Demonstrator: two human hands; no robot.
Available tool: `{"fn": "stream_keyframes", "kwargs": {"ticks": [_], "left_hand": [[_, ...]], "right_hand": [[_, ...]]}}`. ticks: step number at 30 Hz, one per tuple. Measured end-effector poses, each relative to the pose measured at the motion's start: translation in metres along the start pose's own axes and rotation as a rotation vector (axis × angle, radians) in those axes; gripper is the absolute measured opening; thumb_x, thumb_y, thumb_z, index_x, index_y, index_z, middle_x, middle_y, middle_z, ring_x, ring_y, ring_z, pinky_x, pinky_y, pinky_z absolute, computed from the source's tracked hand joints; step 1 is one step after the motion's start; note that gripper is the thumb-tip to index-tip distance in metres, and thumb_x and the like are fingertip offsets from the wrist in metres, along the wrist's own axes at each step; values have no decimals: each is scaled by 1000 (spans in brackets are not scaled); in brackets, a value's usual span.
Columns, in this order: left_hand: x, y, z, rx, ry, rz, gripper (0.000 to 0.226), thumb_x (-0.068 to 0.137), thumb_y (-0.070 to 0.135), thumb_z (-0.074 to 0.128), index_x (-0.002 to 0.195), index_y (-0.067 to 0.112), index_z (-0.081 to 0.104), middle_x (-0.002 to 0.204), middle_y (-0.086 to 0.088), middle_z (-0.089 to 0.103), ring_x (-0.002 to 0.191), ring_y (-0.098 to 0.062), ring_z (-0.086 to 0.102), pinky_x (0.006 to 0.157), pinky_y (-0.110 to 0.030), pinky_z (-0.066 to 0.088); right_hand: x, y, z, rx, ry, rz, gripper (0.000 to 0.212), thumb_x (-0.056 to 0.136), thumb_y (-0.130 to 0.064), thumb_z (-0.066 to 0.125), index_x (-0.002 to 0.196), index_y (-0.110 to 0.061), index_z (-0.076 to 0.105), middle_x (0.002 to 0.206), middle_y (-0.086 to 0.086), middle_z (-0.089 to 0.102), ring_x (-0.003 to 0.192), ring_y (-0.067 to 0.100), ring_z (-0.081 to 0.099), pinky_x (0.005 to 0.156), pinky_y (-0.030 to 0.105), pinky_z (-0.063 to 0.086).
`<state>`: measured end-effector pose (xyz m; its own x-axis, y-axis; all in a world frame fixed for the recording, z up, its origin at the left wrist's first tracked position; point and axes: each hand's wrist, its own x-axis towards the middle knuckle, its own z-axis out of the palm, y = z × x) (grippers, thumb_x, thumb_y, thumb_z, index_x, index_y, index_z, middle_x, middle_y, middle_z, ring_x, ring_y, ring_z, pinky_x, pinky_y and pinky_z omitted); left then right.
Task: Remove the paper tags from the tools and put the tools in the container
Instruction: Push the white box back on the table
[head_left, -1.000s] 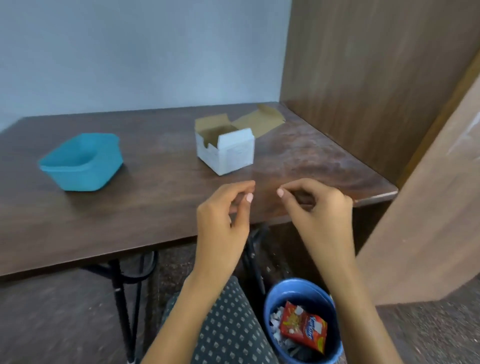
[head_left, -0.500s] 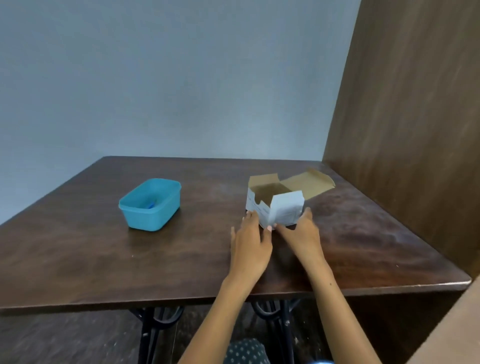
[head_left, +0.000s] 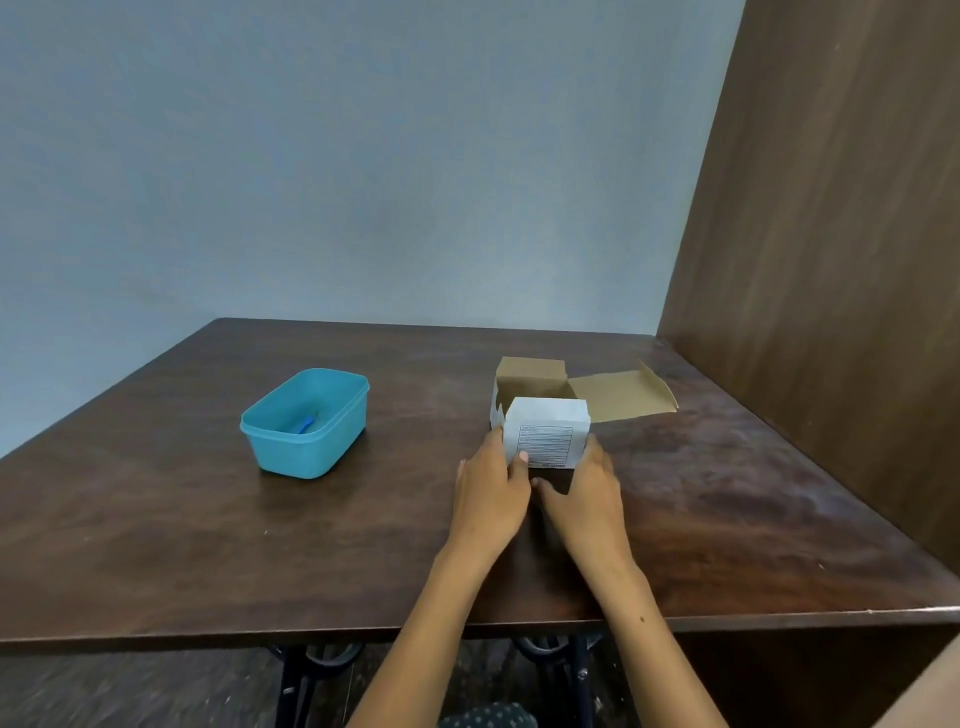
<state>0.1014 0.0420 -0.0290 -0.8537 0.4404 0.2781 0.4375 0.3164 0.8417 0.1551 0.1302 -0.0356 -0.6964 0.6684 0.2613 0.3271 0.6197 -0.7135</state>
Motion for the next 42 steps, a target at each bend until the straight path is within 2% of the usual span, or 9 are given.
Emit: {"fn": "stream_keyframes", "kwargs": {"ticks": [4, 7, 10, 14, 18, 22, 26, 32, 42], "left_hand": [[-7, 4, -9, -20, 17, 0, 37, 98, 17, 44, 134, 13, 43, 136, -1, 52, 129, -20, 46, 112, -27, 29], [-17, 3, -29, -29, 114, 44, 40, 98, 17, 45, 138, 14, 42, 139, 2, 49, 130, -11, 43, 92, -2, 27], [-24, -8, -54, -26, 285, 139, 34, 96, 16, 50, 130, 14, 52, 130, 1, 57, 121, -9, 51, 99, -19, 40], [-27, -25, -96, 80, 522, 226, 27, 93, 9, 51, 119, 12, 58, 116, 1, 60, 109, -10, 54, 89, -21, 42], [-17, -55, -140, 199, 693, 142, 35, 94, 9, 50, 129, 6, 48, 136, -14, 47, 129, -27, 38, 104, -26, 29], [-10, -79, -167, 79, 569, -127, 61, 98, 27, 43, 148, 7, 14, 157, -15, 12, 146, -26, 7, 117, -39, 11], [-8, -83, -178, -116, 426, -237, 75, 98, 33, 43, 149, 12, -8, 158, -13, 13, 144, -27, 19, 116, -39, 20], [-8, -78, -176, -112, 395, -203, 67, 98, 27, 46, 150, 13, 7, 147, -10, 40, 134, -25, 39, 104, -33, 34], [-9, -71, -145, 6, 392, -121, 45, 96, 22, 49, 136, 6, 36, 130, -9, 51, 121, -25, 49, 91, -27, 39]], "right_hand": [[-17, -6, 0, -53, 40, -8, 75, 85, -25, 68, 143, -5, 24, 141, 14, 39, 127, 27, 43, 98, 35, 40], [-35, -20, 8, -50, 91, -132, 73, 85, -25, 67, 143, -7, 26, 144, 11, 37, 132, 25, 38, 104, 39, 40], [-45, -41, 23, 26, 31, -273, 66, 86, -23, 66, 141, -13, 31, 143, 5, 39, 133, 17, 37, 106, 30, 37], [-46, -74, 48, 70, -136, -377, 67, 88, -25, 65, 143, -17, 28, 147, 0, 35, 134, 11, 34, 103, 18, 29], [-39, -103, 75, 83, -296, -386, 80, 86, -27, 66, 148, -14, 18, 154, 3, 27, 139, 16, 29, 109, 25, 27], [-38, -121, 99, 159, -365, -414, 91, 85, -26, 69, 151, -15, 8, 158, 3, 19, 144, 18, 18, 115, 34, 25], [-40, -132, 115, 249, -376, -408, 90, 86, -33, 65, 151, -17, 5, 156, 5, 25, 142, 21, 26, 111, 43, 33], [-39, -137, 126, 235, -348, -400, 68, 94, -33, 54, 148, -10, 18, 150, 7, 36, 133, 24, 41, 106, 41, 40], [-21, -122, 124, 190, -322, -359, 50, 98, -29, 44, 140, -8, 28, 142, 14, 45, 120, 30, 53, 94, 46, 47]]}}
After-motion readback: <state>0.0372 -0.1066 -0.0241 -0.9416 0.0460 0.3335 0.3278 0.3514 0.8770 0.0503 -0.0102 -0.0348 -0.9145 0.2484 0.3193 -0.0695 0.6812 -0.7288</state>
